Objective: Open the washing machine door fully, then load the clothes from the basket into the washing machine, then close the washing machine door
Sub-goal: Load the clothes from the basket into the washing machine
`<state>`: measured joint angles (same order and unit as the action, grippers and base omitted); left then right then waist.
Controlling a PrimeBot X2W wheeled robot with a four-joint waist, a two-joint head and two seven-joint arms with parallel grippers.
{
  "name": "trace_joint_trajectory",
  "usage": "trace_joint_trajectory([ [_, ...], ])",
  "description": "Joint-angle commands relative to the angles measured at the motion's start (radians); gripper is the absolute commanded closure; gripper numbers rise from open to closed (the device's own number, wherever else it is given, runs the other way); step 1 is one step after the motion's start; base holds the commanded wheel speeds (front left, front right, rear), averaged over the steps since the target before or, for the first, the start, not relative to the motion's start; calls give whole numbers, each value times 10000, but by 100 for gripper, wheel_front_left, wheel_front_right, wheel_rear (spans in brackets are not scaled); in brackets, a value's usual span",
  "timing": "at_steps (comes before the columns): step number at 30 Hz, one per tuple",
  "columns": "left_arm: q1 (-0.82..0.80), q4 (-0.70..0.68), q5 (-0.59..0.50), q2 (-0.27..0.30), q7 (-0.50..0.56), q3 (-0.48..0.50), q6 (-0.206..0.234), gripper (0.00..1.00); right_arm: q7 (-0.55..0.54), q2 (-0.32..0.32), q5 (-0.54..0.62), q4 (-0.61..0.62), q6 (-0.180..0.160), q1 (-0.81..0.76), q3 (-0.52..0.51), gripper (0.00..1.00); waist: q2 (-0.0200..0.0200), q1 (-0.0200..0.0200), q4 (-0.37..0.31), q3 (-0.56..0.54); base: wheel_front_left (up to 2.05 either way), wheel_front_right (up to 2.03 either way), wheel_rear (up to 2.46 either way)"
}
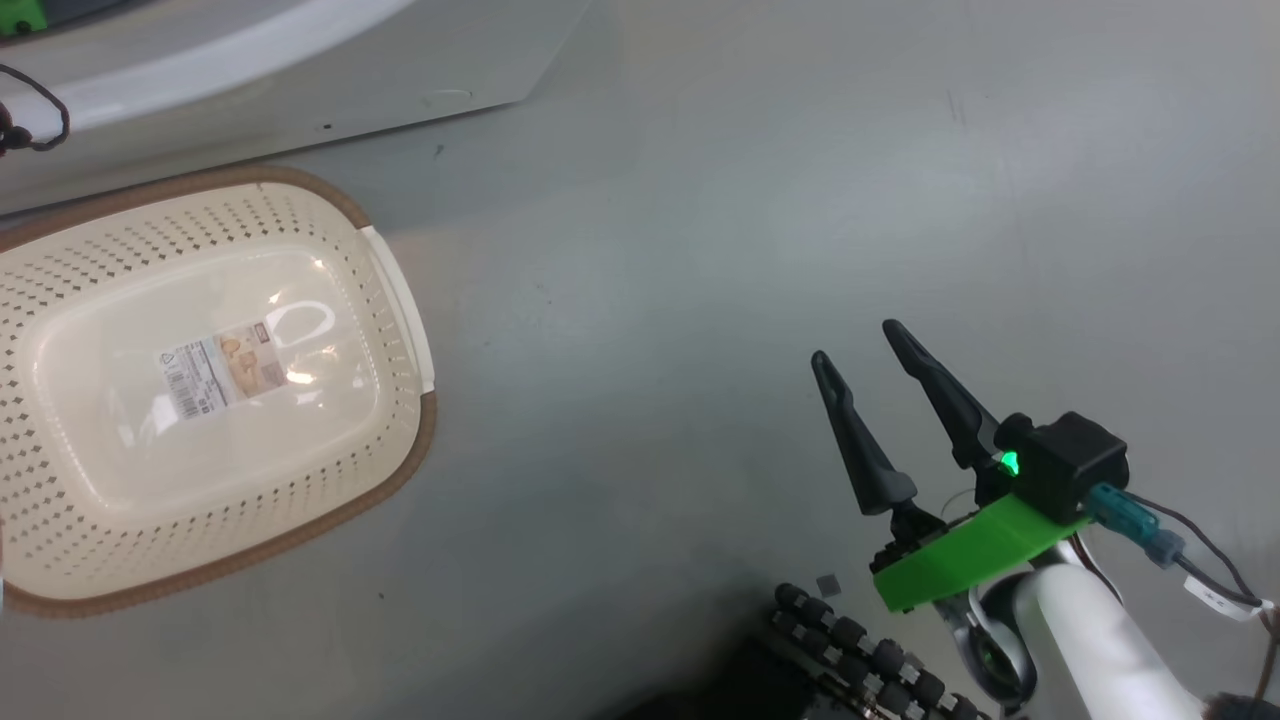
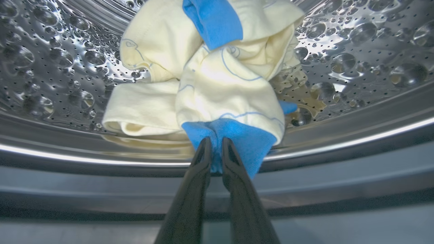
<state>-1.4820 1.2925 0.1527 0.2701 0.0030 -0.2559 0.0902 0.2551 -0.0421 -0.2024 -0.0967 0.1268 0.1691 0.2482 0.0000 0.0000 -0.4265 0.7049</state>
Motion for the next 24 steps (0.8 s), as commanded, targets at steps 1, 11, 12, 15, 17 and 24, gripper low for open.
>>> trace_joint_trajectory([
  [1, -248, -210, 66, 396, -153, 57, 125, 100, 67, -81, -69, 286, 39, -278, 140, 0, 0, 0, -1, 3, 0, 0, 0],
  [11, -512, -208, 223, 364, -646, 32, 241, 100, 67, -81, -160, 209, 39, -312, 211, 0, 0, 0, -18, -81, 0, 0, 0],
  [12, -559, -206, 231, 387, -689, 20, 228, 100, 67, -81, -169, 207, 39, -313, 220, 0, 0, 0, -24, -89, 0, 0, 0],
  [15, -685, -196, 256, 446, -777, -10, 234, 100, 67, -81, -204, 213, 39, -322, 251, 0, 0, 0, -62, -106, 0, 0, 0],
  [17, -753, -190, 261, 474, -858, -36, 286, 100, 67, -81, -221, 221, 39, -344, 270, 0, 0, 0, -95, -117, 0, 0, 0],
  [24, -1010, -167, 276, 722, -1166, -129, 489, 100, 67, -81, -351, 221, 39, -433, 410, 0, 0, 0, -320, -15, 0, 0, 0],
])
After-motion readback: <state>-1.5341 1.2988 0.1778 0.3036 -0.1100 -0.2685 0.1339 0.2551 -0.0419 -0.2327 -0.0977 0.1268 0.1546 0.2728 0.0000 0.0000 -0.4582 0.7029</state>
